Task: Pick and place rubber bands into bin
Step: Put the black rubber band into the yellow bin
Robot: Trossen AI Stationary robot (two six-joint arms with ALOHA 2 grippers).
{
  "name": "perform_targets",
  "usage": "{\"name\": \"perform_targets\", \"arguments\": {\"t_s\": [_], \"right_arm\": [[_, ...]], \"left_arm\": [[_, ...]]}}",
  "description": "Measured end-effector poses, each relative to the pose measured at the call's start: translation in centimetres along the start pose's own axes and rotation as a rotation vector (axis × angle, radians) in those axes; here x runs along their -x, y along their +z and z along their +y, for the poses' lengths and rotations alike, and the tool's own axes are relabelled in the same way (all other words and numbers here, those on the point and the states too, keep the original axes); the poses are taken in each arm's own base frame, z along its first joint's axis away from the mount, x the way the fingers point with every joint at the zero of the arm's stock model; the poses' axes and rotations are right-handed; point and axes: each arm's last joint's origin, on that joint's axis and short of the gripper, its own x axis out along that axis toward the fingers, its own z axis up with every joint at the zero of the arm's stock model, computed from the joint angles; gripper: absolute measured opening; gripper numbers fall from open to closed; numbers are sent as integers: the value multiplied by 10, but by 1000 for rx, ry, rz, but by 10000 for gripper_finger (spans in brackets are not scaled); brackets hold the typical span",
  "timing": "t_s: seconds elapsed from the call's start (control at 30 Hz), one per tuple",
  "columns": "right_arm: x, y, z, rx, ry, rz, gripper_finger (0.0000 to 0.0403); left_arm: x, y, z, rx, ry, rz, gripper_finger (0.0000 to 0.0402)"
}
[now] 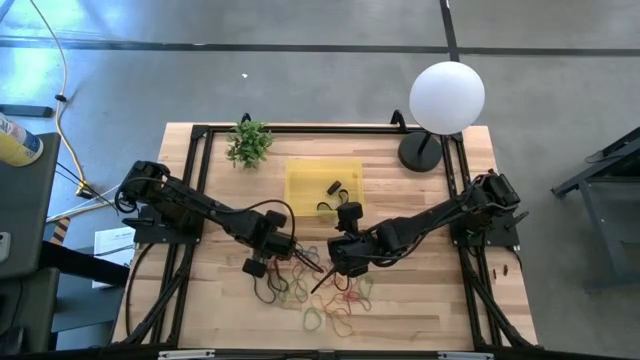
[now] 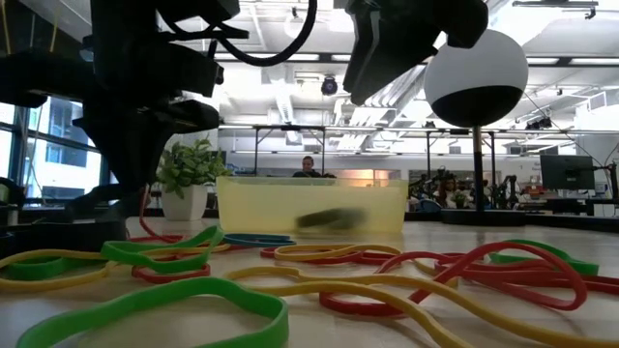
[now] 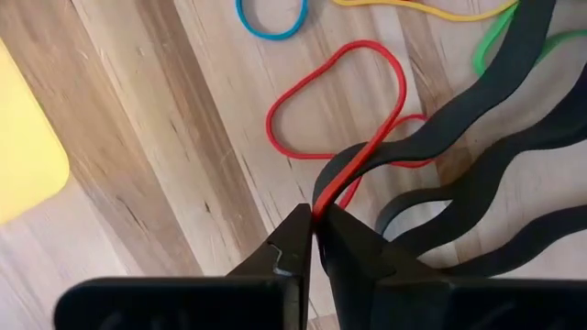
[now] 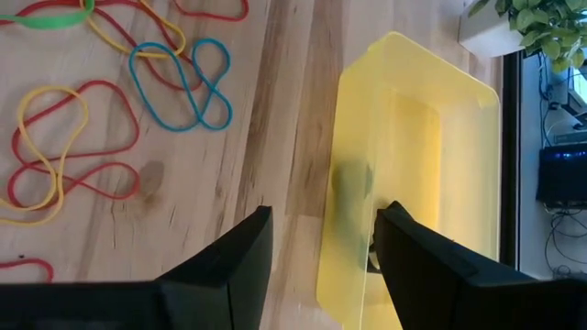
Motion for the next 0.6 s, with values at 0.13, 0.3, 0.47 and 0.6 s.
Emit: {"name": "perform_targets", "arguments": {"t_s": [0.13,0.3,0.47,0.6], "right_arm": [[0,0,0,-4,0,0,181],[0,0,1,0,1,-1,181],[-1,0,-1,15,-10,-2,181],[-2,1,-3,5,-12,-7,181]], "left_arm": [[-7,-2,-1,4,-22,-19,23],[-27,-15,-6,12,-88,-17,23],[-32,-21,-7,35,-98,9,24],[-33,-20,-7,13,-99,-3,32]]}}
